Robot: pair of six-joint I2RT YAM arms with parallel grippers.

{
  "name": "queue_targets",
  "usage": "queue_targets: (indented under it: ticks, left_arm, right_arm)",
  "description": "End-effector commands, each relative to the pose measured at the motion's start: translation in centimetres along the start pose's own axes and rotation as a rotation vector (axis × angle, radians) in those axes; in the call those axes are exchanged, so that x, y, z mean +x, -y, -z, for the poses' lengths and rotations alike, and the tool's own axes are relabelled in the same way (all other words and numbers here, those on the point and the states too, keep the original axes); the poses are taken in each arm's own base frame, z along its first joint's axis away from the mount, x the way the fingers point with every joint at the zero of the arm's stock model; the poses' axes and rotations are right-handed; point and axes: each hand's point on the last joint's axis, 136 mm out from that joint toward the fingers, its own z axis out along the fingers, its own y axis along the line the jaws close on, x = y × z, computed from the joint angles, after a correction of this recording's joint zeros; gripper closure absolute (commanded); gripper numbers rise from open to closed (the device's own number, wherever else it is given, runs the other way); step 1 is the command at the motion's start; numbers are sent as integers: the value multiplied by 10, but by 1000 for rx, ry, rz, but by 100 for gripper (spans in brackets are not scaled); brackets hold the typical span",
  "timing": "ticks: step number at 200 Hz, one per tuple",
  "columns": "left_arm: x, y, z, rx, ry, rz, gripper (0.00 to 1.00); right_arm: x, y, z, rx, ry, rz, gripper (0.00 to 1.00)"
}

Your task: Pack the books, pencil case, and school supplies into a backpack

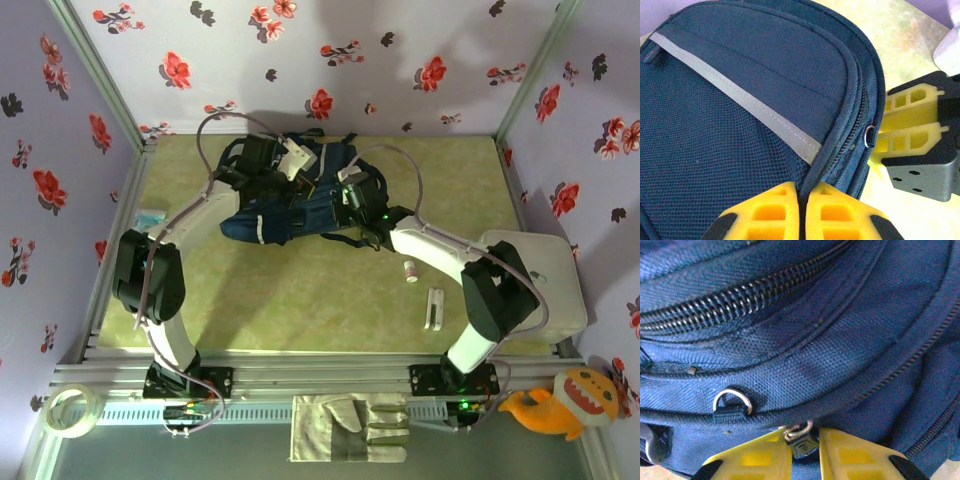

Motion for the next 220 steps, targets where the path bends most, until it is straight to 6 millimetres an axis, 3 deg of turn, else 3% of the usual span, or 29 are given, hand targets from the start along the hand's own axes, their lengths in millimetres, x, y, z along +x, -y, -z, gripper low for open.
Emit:
queue_targets:
  ticks: [1, 54, 105, 155, 192, 220]
  left_arm:
    - [-27, 7, 33, 12, 98, 1, 100]
    - [-20, 7, 40, 10, 90, -6, 100]
    - [-7, 11, 38, 36, 48, -11, 100]
    - [9, 12, 33, 51, -16, -20, 100]
    - [20, 10, 19, 68, -75, -20, 100]
    - [13, 5, 8, 77, -92, -54, 100]
  right_arm:
    - [-7, 26, 18, 82, 34, -23, 81]
    - [5, 66, 21, 96, 9, -104, 87]
    - [3, 60, 21, -4, -17, -51, 92]
    - [4, 107, 18, 171, -28, -98, 97]
    - [8, 76, 21, 45, -49, -59, 100]
    - [24, 42, 24, -45, -85, -8, 100]
